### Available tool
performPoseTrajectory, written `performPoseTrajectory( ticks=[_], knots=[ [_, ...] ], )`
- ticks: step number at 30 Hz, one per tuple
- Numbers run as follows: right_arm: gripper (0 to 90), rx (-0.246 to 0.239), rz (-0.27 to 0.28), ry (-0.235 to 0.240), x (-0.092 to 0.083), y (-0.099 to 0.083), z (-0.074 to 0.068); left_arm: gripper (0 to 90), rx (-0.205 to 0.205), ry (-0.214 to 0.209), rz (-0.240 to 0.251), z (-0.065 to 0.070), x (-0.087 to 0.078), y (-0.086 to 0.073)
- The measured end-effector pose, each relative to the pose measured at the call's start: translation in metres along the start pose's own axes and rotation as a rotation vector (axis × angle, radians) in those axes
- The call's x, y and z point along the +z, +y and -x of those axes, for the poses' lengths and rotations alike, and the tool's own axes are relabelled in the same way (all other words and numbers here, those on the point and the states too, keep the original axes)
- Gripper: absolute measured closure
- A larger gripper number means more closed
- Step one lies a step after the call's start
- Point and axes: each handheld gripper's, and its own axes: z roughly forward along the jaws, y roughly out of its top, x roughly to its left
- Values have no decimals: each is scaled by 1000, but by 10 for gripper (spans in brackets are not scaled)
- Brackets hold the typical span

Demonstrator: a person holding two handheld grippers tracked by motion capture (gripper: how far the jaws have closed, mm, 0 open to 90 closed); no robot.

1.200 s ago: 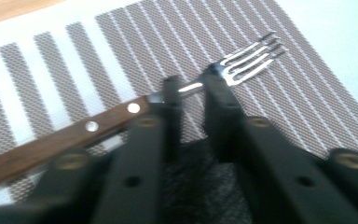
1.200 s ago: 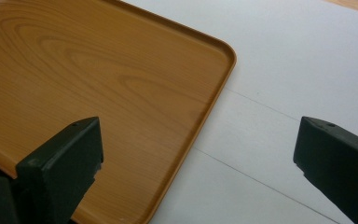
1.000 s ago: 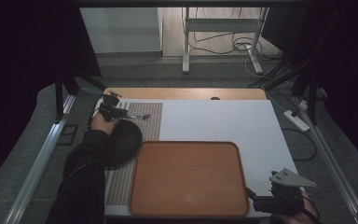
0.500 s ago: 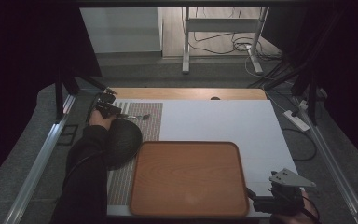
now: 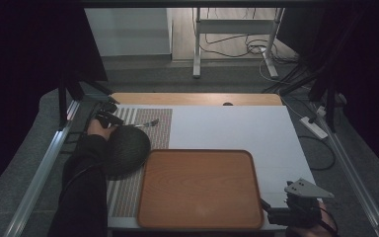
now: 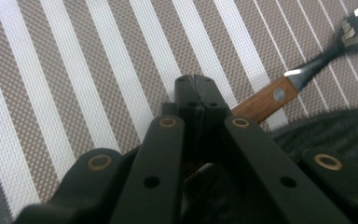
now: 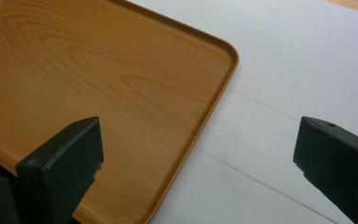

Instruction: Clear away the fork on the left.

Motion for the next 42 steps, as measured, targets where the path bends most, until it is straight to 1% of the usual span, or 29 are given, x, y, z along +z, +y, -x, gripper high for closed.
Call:
performPoseTrajectory(
  ticks=[2,4,7,9,10,11,12,14,15,16,18,20,21,24,25,27,29,32,33,34,37,39,40,41,42],
  knots=[
    [19,-2,-2,0,0,0,0,889,17,-14,-18,0,-1,-1],
    [20,-1,-3,1,0,0,0,889,32,-26,-25,2,-2,-2],
    [19,-1,-4,0,0,0,0,889,41,-14,-33,3,-2,-1],
    [20,-1,-3,0,0,0,0,889,59,-9,-43,3,-2,1],
    [20,-1,-3,0,0,0,0,889,55,-7,-37,4,-3,1],
    [20,1,-3,1,0,0,0,868,53,0,-21,3,-4,2],
    [20,1,-3,1,0,0,0,868,43,2,6,4,-6,3],
    [20,1,-3,2,0,0,0,698,33,-24,42,3,-9,6],
    [20,1,-3,2,0,0,0,698,33,-30,45,4,-10,8],
    [20,1,-3,2,0,0,0,655,33,-36,55,6,-10,10],
    [20,0,-4,3,0,0,0,511,37,-62,67,9,-10,15],
    [19,0,-2,3,0,0,0,379,41,-91,63,14,-7,19],
    [20,1,-2,2,0,0,0,322,46,-96,59,16,-5,21],
    [20,0,-2,3,0,0,0,203,61,-103,36,24,2,26],
    [19,0,-2,3,0,0,0,200,69,-105,27,26,5,27],
    [20,0,-2,2,0,0,0,168,84,-90,1,29,10,28],
    [20,2,1,3,0,0,1,155,103,-91,-23,30,14,29],
    [20,1,2,4,0,0,0,154,107,-79,-39,31,17,29],
    [20,1,1,4,0,0,0,165,118,-60,-50,31,18,29],
    [20,0,0,3,0,0,0,184,117,-47,-49,31,18,29],
    [20,1,2,4,0,0,0,249,124,-50,-48,28,16,29],
    [20,1,1,4,0,0,0,355,136,-32,-44,26,13,27],
    [20,-1,0,3,0,0,0,442,139,-22,-38,25,13,25],
    [20,-1,0,3,0,0,0,442,134,-21,-35,24,12,25],
    [20,0,-1,3,0,0,0,460,135,-22,-30,22,12,24]
  ],
)
